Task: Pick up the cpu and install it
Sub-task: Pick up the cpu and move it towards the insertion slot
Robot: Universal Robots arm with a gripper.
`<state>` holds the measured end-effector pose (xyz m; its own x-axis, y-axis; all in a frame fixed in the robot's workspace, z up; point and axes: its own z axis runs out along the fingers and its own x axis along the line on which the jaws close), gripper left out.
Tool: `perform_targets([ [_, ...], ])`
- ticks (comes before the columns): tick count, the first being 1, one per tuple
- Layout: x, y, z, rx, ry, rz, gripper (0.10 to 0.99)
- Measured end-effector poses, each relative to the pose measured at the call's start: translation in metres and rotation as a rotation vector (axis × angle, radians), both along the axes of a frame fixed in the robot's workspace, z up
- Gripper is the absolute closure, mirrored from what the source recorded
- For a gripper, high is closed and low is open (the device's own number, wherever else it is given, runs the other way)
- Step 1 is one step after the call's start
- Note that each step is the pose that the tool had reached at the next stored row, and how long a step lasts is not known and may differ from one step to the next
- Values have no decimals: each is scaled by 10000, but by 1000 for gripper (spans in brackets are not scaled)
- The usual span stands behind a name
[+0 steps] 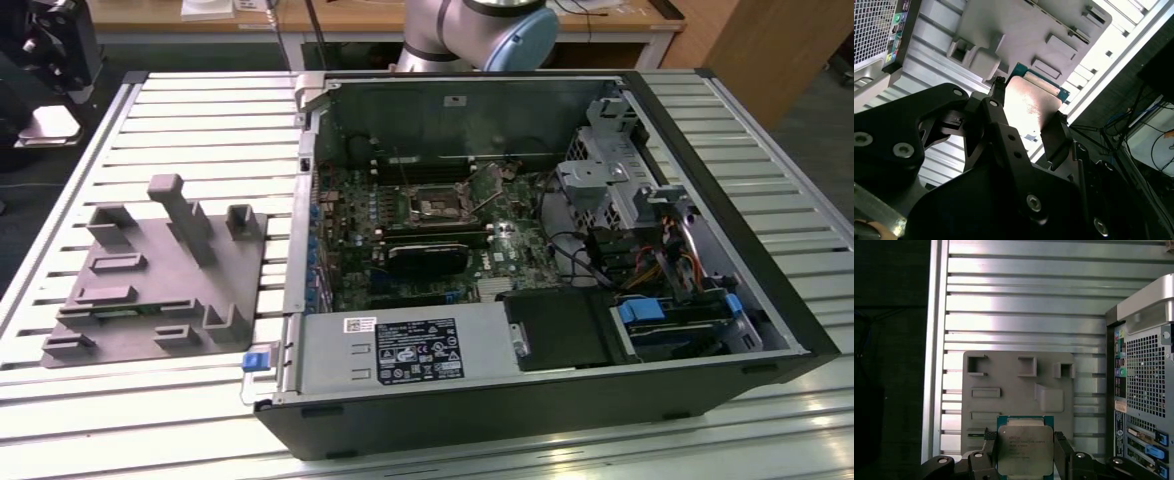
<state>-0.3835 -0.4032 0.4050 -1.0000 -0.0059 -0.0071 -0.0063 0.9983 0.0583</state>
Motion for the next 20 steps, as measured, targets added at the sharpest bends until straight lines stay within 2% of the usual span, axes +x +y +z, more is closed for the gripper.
perform_targets([
  [20, 98, 0, 0, 0, 0, 0, 549],
])
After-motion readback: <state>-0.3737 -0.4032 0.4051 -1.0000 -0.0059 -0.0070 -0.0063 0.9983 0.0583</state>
